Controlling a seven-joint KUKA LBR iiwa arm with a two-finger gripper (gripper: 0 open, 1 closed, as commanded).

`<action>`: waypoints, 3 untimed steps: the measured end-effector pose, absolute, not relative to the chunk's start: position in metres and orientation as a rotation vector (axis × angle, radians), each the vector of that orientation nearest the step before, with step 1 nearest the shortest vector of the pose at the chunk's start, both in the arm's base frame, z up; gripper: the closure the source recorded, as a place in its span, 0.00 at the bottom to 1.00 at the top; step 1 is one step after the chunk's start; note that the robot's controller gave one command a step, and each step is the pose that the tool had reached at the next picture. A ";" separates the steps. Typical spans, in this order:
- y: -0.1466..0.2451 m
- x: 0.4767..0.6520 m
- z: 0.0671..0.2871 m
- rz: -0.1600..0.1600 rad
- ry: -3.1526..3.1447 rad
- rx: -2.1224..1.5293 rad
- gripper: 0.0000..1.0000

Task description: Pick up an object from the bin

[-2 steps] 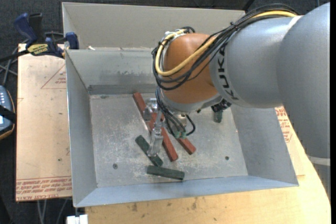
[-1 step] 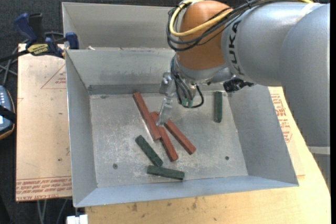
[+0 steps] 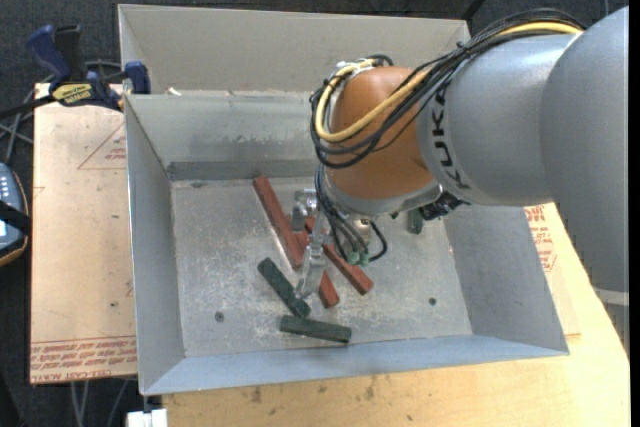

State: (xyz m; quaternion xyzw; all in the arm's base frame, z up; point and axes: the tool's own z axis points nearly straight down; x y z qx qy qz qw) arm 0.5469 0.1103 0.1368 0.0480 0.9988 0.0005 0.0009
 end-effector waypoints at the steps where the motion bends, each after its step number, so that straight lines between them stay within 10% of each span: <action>1: 0.117 0.599 0.091 0.004 3.116 0.357 0.00; 2: 0.114 0.520 0.072 0.006 3.076 0.618 1.00; 3: 0.114 0.520 0.072 0.006 3.076 0.620 1.00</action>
Offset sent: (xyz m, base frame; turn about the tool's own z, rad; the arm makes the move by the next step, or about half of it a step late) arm -0.0287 0.0021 -0.0668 0.3028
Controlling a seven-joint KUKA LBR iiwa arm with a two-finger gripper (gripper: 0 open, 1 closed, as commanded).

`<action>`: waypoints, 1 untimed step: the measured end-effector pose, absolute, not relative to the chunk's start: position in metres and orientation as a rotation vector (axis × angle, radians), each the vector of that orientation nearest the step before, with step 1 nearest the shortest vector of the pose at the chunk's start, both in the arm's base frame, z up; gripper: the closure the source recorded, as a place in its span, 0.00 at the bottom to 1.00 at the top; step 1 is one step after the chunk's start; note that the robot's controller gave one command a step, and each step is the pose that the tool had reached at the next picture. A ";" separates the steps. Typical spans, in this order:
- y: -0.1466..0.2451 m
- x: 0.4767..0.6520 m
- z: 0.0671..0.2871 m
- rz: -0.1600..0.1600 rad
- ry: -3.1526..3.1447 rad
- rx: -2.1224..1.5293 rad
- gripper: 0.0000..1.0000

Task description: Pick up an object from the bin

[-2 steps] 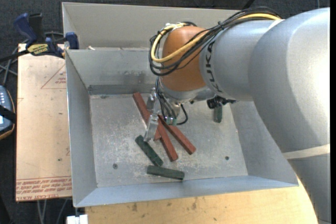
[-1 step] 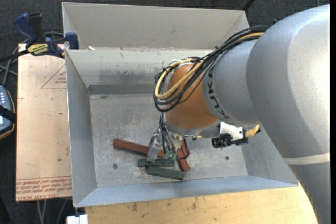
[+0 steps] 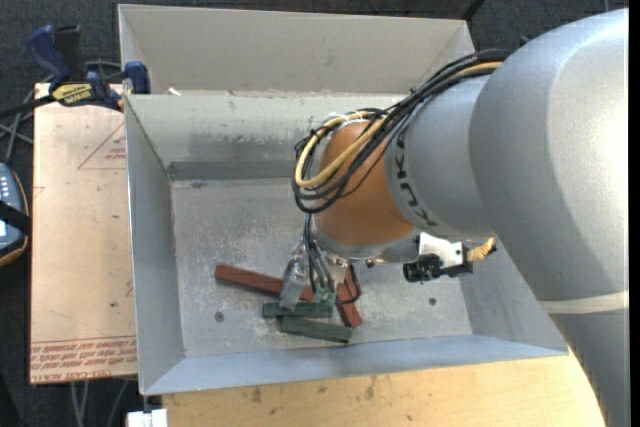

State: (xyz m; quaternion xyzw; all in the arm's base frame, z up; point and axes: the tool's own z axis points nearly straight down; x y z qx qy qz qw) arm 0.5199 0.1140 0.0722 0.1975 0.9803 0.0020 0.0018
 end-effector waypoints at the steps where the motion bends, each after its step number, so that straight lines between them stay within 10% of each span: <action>1: 0.114 0.519 0.075 0.004 3.078 0.620 1.00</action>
Offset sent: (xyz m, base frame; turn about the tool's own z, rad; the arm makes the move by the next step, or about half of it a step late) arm 0.0000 0.0002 0.0171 0.0000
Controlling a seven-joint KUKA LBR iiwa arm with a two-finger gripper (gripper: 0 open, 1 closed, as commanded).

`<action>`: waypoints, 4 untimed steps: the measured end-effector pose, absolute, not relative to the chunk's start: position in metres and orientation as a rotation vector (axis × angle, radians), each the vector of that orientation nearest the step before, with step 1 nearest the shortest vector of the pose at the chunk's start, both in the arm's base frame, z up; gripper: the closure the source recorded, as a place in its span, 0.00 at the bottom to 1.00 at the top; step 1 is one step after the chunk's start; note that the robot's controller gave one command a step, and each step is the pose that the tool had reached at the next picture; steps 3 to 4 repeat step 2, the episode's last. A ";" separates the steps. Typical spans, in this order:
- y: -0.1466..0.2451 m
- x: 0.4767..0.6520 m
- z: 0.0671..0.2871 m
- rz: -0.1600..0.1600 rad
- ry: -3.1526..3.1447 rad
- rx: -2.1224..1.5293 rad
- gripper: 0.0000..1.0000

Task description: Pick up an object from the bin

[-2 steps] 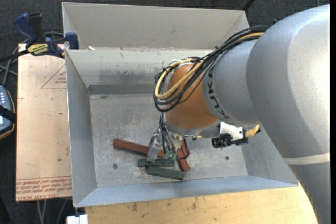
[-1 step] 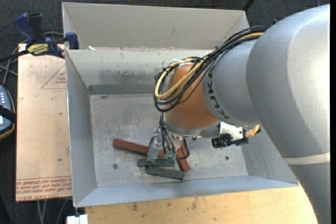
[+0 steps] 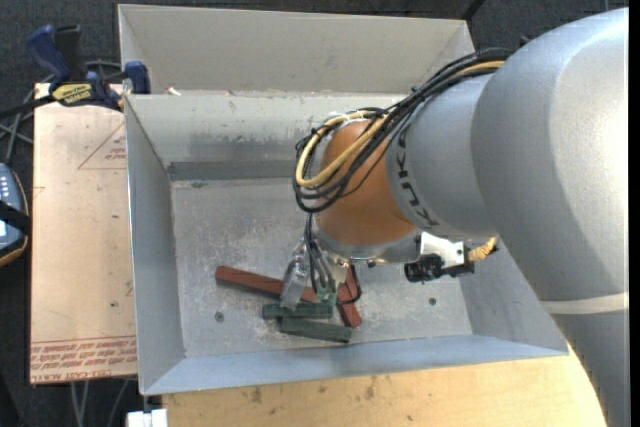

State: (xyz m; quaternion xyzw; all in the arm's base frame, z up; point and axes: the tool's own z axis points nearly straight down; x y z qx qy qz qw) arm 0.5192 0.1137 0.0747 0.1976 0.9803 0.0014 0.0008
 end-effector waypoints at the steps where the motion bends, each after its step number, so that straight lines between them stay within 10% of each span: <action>1: 0.113 0.516 0.093 -0.004 3.088 0.622 1.00; 4: 0.113 0.518 0.112 0.000 3.082 0.619 1.00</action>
Offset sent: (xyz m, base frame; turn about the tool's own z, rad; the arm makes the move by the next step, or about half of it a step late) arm -0.0001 -0.0002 0.0680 0.0000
